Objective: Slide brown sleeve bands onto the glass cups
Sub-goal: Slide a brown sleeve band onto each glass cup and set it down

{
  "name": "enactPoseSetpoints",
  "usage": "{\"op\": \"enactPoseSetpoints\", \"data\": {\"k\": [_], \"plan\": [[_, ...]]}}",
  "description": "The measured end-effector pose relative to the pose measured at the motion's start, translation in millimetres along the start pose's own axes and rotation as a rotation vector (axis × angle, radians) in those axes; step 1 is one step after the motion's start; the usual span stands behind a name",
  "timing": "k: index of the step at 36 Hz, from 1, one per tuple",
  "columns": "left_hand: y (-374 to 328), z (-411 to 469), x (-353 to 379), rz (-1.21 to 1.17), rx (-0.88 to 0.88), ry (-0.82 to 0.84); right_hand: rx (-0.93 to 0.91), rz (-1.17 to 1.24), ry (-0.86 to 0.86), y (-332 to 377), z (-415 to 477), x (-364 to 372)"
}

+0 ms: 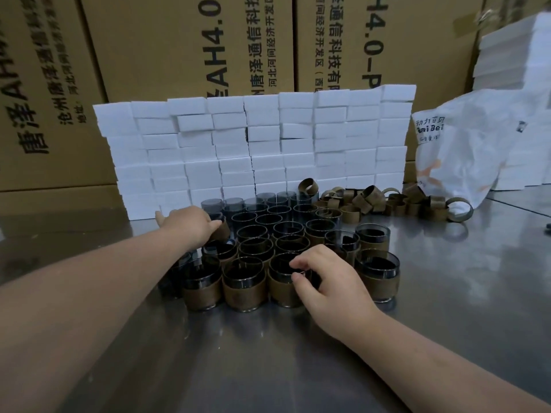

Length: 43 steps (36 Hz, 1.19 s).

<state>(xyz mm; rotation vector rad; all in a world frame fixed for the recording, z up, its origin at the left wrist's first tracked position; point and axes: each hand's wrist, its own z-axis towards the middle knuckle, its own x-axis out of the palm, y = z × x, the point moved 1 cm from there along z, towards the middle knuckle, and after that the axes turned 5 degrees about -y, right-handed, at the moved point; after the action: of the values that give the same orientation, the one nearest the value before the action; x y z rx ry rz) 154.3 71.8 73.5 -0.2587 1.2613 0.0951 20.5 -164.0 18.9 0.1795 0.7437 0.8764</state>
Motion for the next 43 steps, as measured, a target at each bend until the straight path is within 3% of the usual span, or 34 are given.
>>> {"op": "enactPoseSetpoints", "data": {"k": [13,19,22,25,28,31,43], "plan": [[-2,-4,16,0.06,0.127,0.117,0.009,0.006,0.004,-2,0,2],[-1,-9,16,-0.244,0.258,0.184,0.023,0.003,0.011,-2,0,3],[13,-1,14,-0.326,0.15,0.096,0.028,0.002,0.019,-3,0,3],[30,4,8,-0.1,0.064,0.015,0.031,0.003,0.021,-2,1,3],[42,2,8,0.017,0.06,0.098,0.032,0.003,0.022,-2,1,3],[48,-2,14,-0.034,0.045,0.141,0.032,0.0,0.025,-2,0,3],[52,-2,19,-0.159,0.007,-0.006,0.039,0.006,0.028,-4,1,4]]}}
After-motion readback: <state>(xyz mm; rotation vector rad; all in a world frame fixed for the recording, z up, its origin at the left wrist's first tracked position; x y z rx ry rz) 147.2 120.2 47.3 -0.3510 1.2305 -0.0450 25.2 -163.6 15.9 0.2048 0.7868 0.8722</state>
